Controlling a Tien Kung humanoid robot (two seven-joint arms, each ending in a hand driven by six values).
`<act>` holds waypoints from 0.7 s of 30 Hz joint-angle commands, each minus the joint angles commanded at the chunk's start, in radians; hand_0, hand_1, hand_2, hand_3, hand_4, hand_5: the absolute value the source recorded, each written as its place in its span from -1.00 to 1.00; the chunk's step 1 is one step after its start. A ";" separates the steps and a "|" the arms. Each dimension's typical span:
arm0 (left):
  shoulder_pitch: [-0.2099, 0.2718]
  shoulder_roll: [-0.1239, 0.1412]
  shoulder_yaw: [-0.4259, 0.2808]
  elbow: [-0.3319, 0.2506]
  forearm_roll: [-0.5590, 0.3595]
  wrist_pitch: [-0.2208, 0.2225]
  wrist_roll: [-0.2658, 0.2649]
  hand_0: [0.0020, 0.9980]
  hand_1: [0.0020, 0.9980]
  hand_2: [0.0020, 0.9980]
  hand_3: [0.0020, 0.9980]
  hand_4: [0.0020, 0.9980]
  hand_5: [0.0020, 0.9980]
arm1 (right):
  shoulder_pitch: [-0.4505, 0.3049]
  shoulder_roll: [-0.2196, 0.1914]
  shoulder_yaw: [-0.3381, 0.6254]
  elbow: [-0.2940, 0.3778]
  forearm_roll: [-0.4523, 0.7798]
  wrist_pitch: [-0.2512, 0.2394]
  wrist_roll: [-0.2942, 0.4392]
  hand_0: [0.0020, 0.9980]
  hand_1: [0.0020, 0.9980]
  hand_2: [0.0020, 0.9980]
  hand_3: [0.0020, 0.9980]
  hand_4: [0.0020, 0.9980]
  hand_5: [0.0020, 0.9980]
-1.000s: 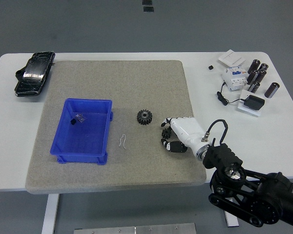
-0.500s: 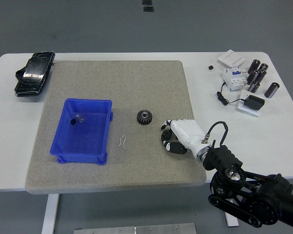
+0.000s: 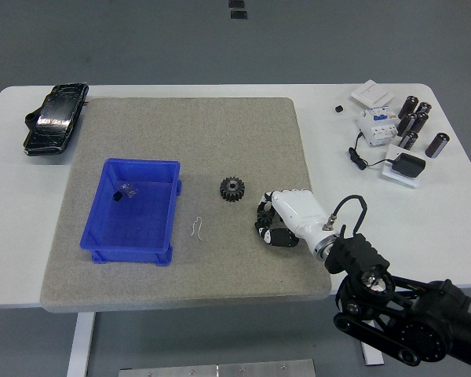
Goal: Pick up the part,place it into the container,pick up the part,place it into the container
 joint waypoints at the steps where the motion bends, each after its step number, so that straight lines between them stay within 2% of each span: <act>1: 0.000 0.000 0.000 0.000 -0.001 0.001 -0.001 0.50 0.46 0.46 0.36 0.43 -0.26 | 0.000 0.000 -0.002 -0.001 0.001 0.000 0.000 -0.45 -0.22 -0.19 -0.09 0.18 -0.71; 3: 0.000 0.000 0.000 0.000 -0.001 0.003 -0.003 0.50 0.46 0.46 0.36 0.43 -0.26 | 0.000 0.000 -0.006 -0.004 0.002 0.000 0.001 -0.45 -0.22 -0.19 -0.09 0.18 -0.71; 4: 0.000 0.000 0.000 0.000 -0.002 0.004 -0.004 0.50 0.46 0.46 0.36 0.42 -0.26 | 0.001 0.001 -0.008 -0.005 0.003 0.000 0.002 -0.45 -0.22 -0.23 -0.21 0.12 -0.65; 9: 0.000 0.000 0.001 0.000 -0.004 0.007 -0.010 0.50 0.46 0.46 0.36 0.42 -0.26 | 0.002 -0.003 -0.008 0.002 0.008 -0.010 0.005 -0.45 -0.22 -0.23 -0.21 0.12 -0.65; 10: 0.000 0.000 0.001 0.000 -0.005 0.008 -0.010 0.50 0.45 0.45 0.35 0.43 -0.25 | 0.004 -0.006 -0.004 0.013 0.013 -0.015 0.006 -0.46 -0.22 -0.25 -0.26 0.08 -0.62; 15: 0.003 -0.001 -0.006 -0.002 0.001 0.009 -0.005 0.50 0.45 0.45 0.35 0.43 -0.25 | 0.038 -0.006 0.011 0.097 0.053 -0.047 0.008 -0.46 -0.22 -0.25 -0.26 0.08 -0.62; 19: 0.005 -0.002 -0.016 -0.004 0.016 0.007 0.004 0.50 0.45 0.45 0.35 0.43 -0.24 | 0.104 0.043 0.002 0.168 0.082 -0.075 0.014 -0.47 -0.21 -0.24 -0.25 0.08 -0.63; 21: 0.004 -0.002 -0.020 -0.006 0.024 0.005 0.009 0.50 0.45 0.45 0.35 0.43 -0.24 | 0.146 0.085 -0.022 0.184 0.080 -0.080 0.013 -0.47 -0.21 -0.24 -0.25 0.08 -0.63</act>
